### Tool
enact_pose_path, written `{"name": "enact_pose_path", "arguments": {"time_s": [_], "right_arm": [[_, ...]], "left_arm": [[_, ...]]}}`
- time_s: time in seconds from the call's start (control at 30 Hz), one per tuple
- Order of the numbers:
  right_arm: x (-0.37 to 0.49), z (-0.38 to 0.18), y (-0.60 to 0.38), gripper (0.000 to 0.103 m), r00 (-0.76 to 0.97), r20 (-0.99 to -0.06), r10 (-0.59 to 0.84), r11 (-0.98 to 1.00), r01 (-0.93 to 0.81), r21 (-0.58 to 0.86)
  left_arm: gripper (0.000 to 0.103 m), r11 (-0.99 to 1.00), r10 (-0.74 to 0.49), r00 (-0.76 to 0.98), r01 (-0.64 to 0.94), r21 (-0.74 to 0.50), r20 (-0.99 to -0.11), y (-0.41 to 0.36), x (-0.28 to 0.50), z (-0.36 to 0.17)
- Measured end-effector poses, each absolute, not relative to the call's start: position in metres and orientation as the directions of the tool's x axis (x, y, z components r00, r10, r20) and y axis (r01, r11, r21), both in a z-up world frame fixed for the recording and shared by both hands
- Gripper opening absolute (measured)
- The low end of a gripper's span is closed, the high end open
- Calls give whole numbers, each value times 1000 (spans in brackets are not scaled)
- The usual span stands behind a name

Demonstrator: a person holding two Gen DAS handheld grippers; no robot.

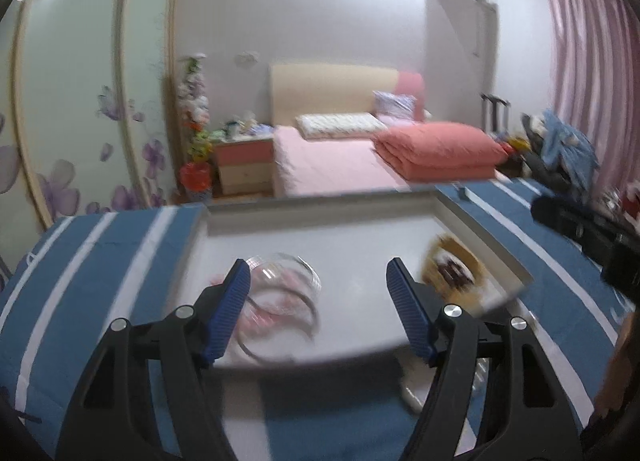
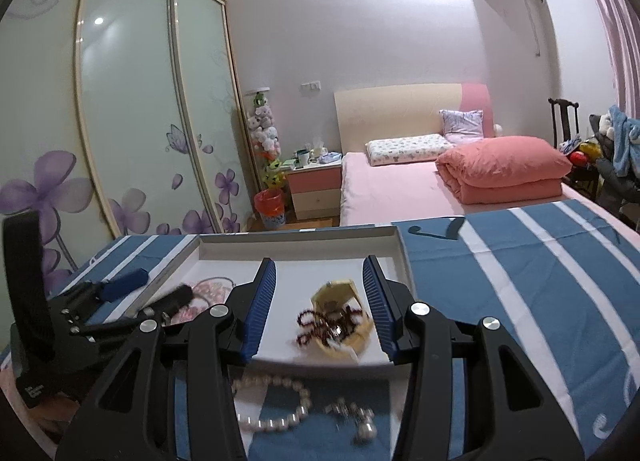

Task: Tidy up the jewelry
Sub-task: 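Grasp the white pearl bracelet with the left tool while the right tool grasps a pearl stud earring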

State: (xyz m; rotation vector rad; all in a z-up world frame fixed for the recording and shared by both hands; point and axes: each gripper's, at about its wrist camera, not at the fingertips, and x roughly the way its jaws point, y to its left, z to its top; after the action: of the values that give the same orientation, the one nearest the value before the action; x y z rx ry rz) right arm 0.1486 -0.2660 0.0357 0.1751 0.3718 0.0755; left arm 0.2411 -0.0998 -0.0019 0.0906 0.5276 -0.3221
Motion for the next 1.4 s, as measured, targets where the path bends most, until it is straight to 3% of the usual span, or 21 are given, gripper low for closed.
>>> {"name": "enact_pose_path", "arguments": {"time_s": [0.27,0.6,0.73,0.97,1.27,1.4], "right_arm": [[110,33,-285,47,928,-362,83,975,0,222],[98,29,-296,47,930,-358,86,969,5,247],[94,26,-297,47,929,-360,87,968,6,251],[94,18,-300,47,918,-389,81,971,16,239],[101,0,-297,46,867,-489,101,979,2,206],[108,-10,-290,39,824,-554,119,983,-18,184]], "left_arm": [[53,879,-327,617,476,9,-716,-141,225,-35],[48,885,-267,552,464,24,-790,-158,233,-58],[11,882,-253,562,469,52,-788,-162,232,-57],[10,890,-220,584,448,85,-781,-139,224,-56],[10,953,-98,621,284,107,-778,-50,219,-53],[10,974,-52,626,204,99,-778,-17,219,-52]]}}
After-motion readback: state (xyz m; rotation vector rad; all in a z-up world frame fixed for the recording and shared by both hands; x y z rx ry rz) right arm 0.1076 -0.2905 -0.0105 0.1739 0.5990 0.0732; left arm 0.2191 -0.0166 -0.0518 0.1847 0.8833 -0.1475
